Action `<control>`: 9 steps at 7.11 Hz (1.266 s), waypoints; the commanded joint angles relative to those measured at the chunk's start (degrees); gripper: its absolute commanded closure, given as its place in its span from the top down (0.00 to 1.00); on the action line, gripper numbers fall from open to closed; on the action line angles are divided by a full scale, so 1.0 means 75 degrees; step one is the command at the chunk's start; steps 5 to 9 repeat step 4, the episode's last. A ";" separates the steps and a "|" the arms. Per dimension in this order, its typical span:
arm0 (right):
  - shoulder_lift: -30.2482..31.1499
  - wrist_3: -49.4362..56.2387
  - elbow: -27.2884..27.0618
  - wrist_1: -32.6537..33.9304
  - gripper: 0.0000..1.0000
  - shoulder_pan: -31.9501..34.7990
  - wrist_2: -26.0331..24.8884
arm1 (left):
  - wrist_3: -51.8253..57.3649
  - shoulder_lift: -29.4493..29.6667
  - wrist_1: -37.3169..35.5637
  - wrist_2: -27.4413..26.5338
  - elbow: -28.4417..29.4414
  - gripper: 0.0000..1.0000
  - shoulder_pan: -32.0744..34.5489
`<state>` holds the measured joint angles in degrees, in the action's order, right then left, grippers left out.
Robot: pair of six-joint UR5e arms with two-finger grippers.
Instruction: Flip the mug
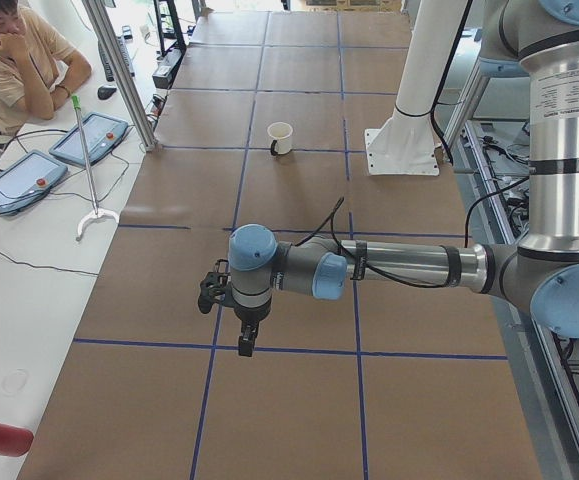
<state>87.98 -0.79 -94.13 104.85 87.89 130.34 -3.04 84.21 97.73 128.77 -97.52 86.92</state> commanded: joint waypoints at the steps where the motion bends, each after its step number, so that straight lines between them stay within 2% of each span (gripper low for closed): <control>1: -0.0011 0.0000 0.0000 0.0000 1.00 0.0000 0.0000 | 0.0042 -0.0036 0.0001 -0.0013 -0.0005 1.00 0.0000; 9: -0.0011 0.0000 0.0000 0.0000 1.00 0.0000 0.0000 | 0.0042 -0.0094 0.0256 -0.0025 0.0088 1.00 0.0012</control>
